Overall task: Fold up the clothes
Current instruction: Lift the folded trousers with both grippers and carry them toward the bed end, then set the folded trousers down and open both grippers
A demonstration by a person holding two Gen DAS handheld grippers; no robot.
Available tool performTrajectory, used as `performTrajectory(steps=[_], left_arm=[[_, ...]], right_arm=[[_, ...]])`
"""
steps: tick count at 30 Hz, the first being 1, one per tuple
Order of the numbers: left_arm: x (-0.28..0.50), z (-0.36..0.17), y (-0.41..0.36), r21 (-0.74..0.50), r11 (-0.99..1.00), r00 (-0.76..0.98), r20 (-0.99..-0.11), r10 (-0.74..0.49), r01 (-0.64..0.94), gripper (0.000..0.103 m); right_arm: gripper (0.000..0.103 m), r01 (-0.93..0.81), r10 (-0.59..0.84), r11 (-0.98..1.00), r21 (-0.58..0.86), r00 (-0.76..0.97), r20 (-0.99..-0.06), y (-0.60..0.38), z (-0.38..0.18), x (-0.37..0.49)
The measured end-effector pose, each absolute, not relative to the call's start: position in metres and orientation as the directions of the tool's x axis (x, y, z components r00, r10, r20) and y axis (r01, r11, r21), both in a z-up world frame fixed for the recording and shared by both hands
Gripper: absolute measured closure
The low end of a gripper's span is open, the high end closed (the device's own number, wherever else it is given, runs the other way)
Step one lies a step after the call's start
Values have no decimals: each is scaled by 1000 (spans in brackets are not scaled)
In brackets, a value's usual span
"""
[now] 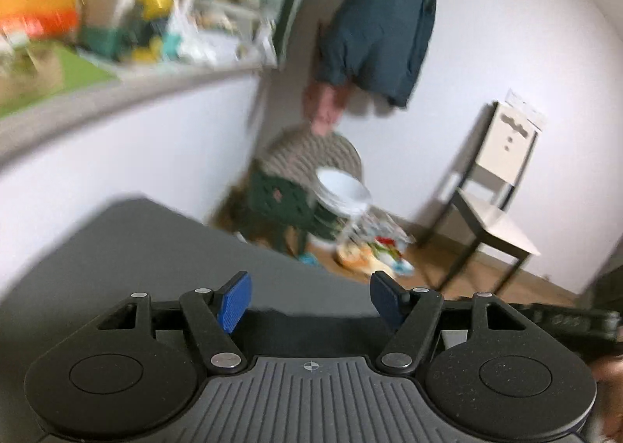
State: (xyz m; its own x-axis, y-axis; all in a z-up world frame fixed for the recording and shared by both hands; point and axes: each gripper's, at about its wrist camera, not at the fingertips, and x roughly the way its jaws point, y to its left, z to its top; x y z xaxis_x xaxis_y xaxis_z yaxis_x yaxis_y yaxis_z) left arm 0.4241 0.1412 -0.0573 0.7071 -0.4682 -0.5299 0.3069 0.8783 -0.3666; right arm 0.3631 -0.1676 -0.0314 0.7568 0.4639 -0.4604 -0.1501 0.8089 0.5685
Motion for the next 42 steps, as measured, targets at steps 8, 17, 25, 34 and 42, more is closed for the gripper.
performTrajectory(steps=[8, 17, 25, 34, 42], left_arm=[[445, -112, 135, -379, 915, 645, -666, -375, 141, 35], [376, -74, 142, -414, 886, 717, -550, -427, 210, 35], [242, -16, 144, -454, 840, 787, -382, -485, 297, 13], [113, 39, 137, -428, 843, 813, -328, -481, 326, 0], [35, 72, 121, -248, 911, 835, -375, -403, 328, 0]], right_arm=[[68, -46, 465, 775, 630, 716, -521, -170, -65, 365], [40, -139, 486, 745, 652, 783, -388, -218, -10, 295], [0, -170, 380, 813, 557, 880, -286, -219, 34, 170], [0, -113, 231, 902, 416, 941, -246, -178, 84, 51], [0, -30, 89, 964, 266, 973, -213, -132, 100, -24]])
